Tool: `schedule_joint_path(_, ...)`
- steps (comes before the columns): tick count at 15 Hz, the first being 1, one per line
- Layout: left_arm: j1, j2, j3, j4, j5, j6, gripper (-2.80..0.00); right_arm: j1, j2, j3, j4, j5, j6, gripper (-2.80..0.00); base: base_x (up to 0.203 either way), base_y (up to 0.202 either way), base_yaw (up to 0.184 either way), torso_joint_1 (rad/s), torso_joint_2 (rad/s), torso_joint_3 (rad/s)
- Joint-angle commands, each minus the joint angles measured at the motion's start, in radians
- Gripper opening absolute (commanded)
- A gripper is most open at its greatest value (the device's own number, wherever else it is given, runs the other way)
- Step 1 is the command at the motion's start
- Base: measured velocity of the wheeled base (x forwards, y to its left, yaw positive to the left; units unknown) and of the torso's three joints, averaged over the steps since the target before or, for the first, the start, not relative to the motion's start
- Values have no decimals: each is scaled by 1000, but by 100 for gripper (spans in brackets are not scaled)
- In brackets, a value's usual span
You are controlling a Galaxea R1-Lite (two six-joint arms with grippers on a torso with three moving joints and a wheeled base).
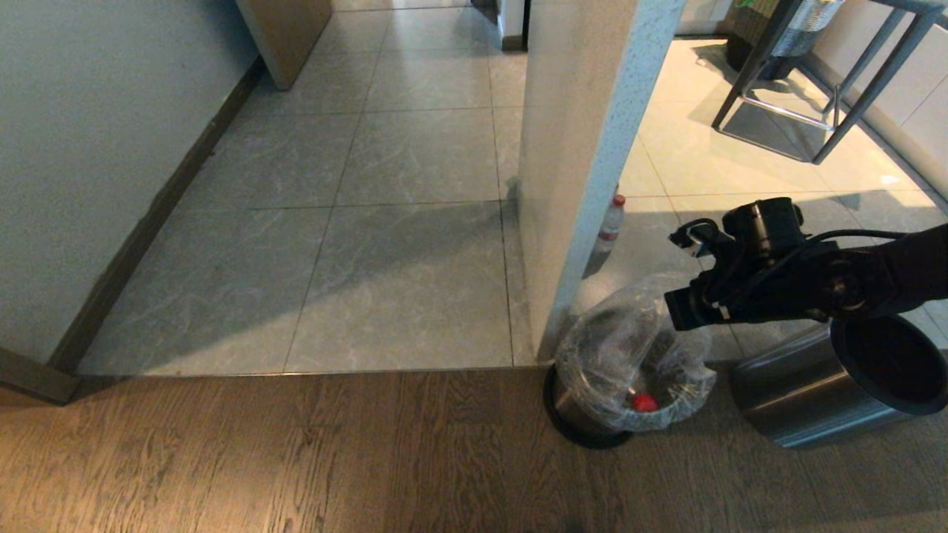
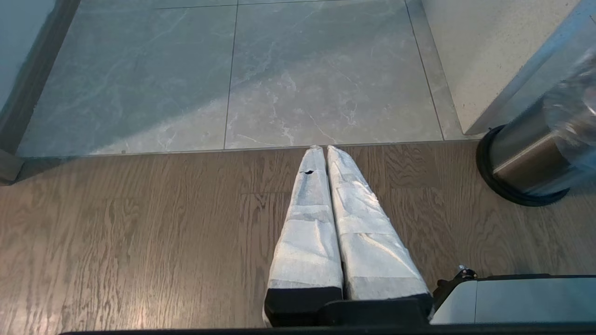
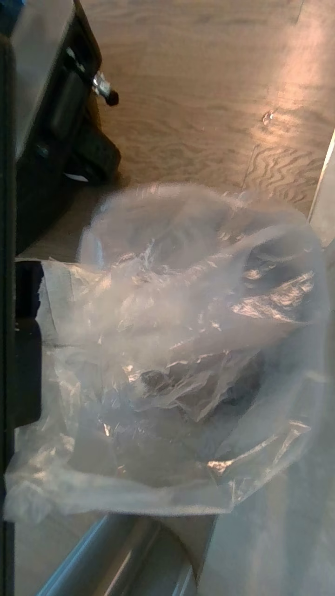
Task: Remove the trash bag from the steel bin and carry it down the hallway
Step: Pick up the trash bag
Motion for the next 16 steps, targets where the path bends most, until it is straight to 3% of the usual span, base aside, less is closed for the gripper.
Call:
schedule_joint_path(1, 1, 0, 0, -1, 0, 0, -280, 0, -107, 6, 25, 3, -3, -280, 0, 0, 0, 0, 0, 0)
schedule_joint_path(10, 0, 0, 0, -1, 0, 0, -280, 0, -158, -71, 93, 3, -7, -280, 0, 0, 0, 0, 0, 0)
schedule_joint_path(16, 0, 0, 0, -1, 0, 0, -280, -45, -93, 19, 73, -4, -17, -280, 0, 0, 0, 0, 0, 0)
